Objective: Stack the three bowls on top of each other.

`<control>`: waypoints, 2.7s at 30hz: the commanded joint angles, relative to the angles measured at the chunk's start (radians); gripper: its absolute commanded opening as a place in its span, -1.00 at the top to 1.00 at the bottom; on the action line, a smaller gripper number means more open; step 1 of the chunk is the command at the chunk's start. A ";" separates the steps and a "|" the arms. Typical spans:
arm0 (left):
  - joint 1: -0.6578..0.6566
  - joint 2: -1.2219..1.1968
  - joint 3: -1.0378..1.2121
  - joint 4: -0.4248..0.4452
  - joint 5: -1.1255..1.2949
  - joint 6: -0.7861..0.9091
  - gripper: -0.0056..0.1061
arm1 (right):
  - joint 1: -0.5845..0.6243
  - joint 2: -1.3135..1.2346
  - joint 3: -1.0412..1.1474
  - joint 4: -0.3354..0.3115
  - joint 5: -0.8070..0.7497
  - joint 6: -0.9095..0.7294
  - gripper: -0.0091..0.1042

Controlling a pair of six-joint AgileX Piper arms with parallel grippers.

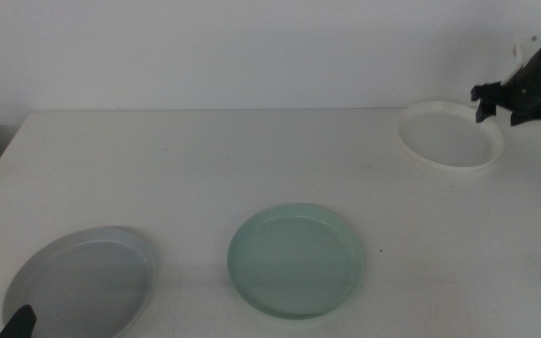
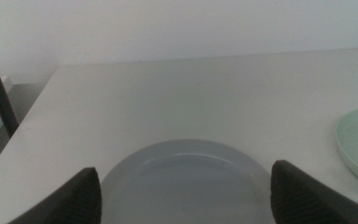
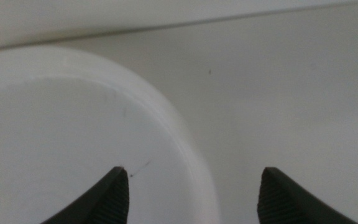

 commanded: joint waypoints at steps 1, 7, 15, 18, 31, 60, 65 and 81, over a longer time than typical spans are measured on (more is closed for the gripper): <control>-0.007 -0.013 -0.005 -0.011 -0.074 -0.011 -0.98 | -0.008 -0.052 -0.038 0.006 -0.039 -0.015 -0.04; -0.007 -0.013 -0.005 -0.011 -0.074 -0.011 -0.98 | -0.008 -0.014 -0.038 0.008 -0.043 -0.015 0.19; -0.007 -0.013 -0.005 -0.011 -0.074 -0.011 -0.98 | -0.008 -0.029 -0.039 0.008 -0.033 -0.029 0.86; -0.007 -0.013 -0.005 -0.011 -0.074 -0.011 -0.98 | -0.008 -0.063 -0.037 0.030 -0.019 -0.032 0.86; -0.007 -0.013 -0.005 -0.011 -0.074 -0.011 -0.98 | 0.092 -0.345 0.098 0.208 0.092 -0.129 0.86; -0.007 -0.013 -0.005 -0.011 -0.074 -0.011 -0.98 | 0.563 -0.896 1.300 0.322 -0.612 -0.121 0.86; -0.007 -0.013 -0.005 -0.011 -0.074 -0.011 -0.98 | 0.576 -0.856 1.301 0.322 -0.608 -0.118 0.86; -0.007 -0.013 -0.005 -0.011 -0.074 -0.011 -0.98 | 0.574 -0.841 1.309 0.321 -0.607 -0.110 0.30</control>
